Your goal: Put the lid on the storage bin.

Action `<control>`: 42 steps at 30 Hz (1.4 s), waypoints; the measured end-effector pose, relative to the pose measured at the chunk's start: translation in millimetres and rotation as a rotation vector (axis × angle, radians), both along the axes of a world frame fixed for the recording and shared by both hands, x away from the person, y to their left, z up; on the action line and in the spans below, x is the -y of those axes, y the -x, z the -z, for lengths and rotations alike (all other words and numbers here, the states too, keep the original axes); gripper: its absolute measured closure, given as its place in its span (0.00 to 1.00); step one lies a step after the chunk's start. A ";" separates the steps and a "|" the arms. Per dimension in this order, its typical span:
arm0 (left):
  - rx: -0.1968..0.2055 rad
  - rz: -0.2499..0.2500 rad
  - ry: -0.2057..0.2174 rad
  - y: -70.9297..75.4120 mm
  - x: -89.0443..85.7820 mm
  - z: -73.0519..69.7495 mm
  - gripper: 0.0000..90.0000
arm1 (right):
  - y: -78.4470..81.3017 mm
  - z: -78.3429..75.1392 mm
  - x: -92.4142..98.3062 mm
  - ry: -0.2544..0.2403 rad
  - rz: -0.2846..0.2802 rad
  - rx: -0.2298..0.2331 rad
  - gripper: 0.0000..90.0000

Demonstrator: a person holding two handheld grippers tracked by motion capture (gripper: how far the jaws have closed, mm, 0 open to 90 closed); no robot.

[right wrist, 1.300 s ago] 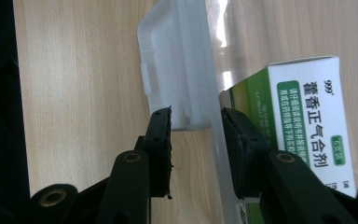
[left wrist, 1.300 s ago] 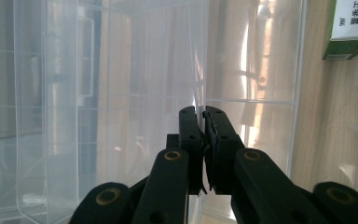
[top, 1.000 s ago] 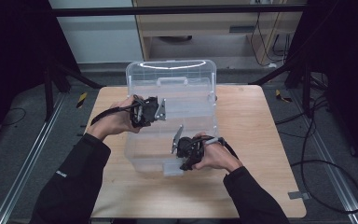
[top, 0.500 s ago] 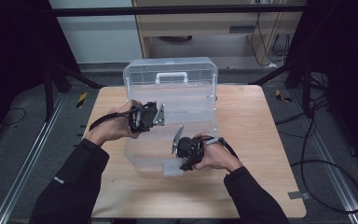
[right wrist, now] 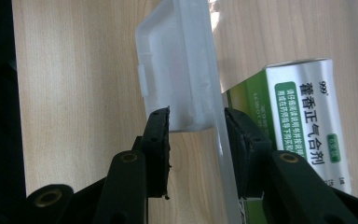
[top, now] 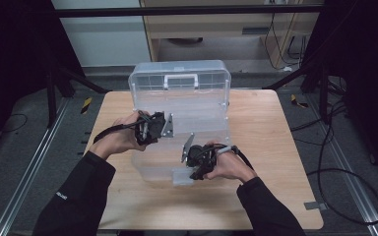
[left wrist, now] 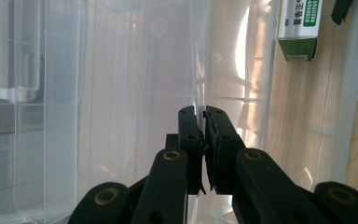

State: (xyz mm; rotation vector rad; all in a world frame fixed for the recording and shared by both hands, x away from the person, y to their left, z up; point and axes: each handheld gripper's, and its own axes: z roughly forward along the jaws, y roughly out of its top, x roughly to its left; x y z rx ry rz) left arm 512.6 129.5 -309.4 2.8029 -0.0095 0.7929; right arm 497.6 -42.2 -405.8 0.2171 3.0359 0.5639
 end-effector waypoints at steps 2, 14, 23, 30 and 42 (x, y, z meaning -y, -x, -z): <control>-0.001 0.000 0.001 1.6 0.3 0.9 0.94 | 1.0 -0.2 0.0 0.002 0.003 0.010 0.69; -0.017 -0.003 0.016 8.1 -0.6 4.9 0.94 | 4.5 -3.6 0.9 -0.012 0.022 0.038 0.67; -0.029 -0.004 0.028 13.4 -1.2 9.2 0.93 | 12.5 -14.2 8.4 -0.062 0.045 0.059 0.64; -0.022 -0.006 0.019 16.1 0.1 10.9 0.92 | 18.2 -39.3 35.9 -0.210 0.133 0.097 0.73; -0.025 -0.018 0.021 16.5 0.8 11.1 0.92 | 17.9 -70.2 89.1 -0.390 0.385 0.149 0.91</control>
